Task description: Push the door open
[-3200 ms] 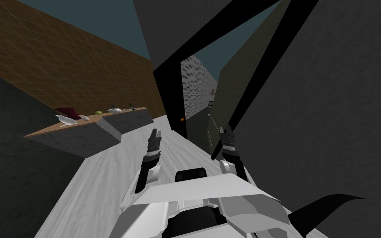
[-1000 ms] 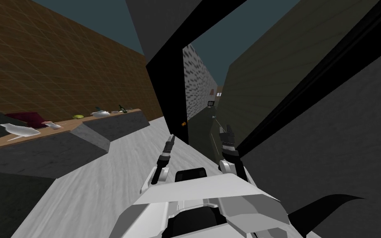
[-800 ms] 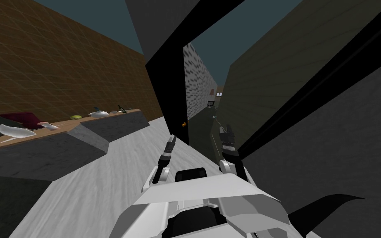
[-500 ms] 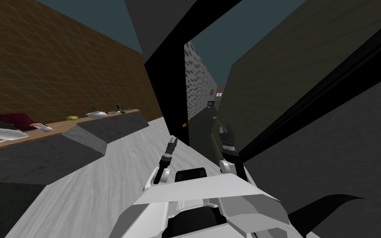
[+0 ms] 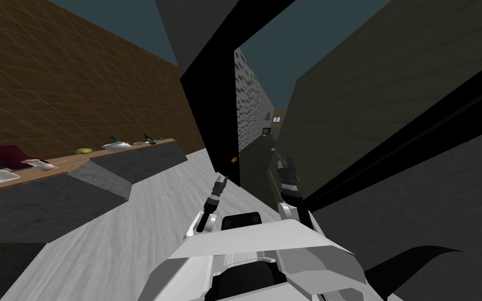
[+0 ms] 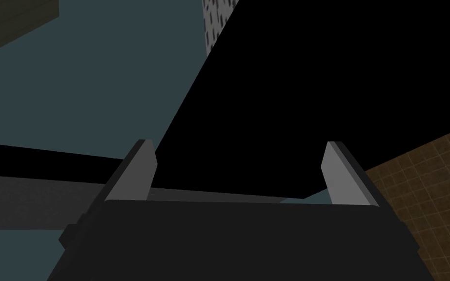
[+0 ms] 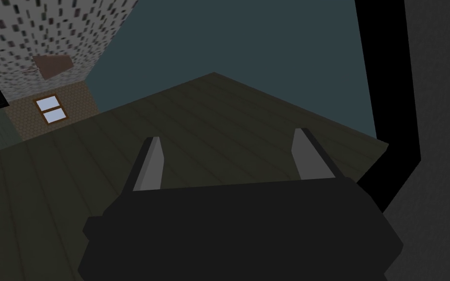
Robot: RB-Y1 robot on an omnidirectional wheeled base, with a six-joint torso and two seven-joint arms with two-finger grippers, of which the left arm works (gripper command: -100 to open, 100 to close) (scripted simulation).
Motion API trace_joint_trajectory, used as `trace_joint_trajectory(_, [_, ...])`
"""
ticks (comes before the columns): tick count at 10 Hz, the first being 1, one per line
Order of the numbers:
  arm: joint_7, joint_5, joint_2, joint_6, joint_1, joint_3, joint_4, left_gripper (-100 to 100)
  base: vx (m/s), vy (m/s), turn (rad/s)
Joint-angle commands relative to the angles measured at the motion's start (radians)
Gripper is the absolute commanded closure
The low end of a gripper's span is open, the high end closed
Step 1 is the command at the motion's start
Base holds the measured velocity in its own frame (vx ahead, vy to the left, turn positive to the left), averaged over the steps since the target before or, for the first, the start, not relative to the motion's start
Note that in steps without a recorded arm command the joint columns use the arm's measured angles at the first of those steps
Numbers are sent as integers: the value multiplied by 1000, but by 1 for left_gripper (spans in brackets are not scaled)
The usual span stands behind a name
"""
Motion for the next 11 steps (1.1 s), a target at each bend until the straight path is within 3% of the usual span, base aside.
trace_joint_trajectory(1, [-35, -10, 1, -12, -4, -11, 30, -100, 107, 58, -24])
trace_joint_trajectory(11, [-209, -65, 12, -51, -52, -64, 202, -100, 93, 44, -18])
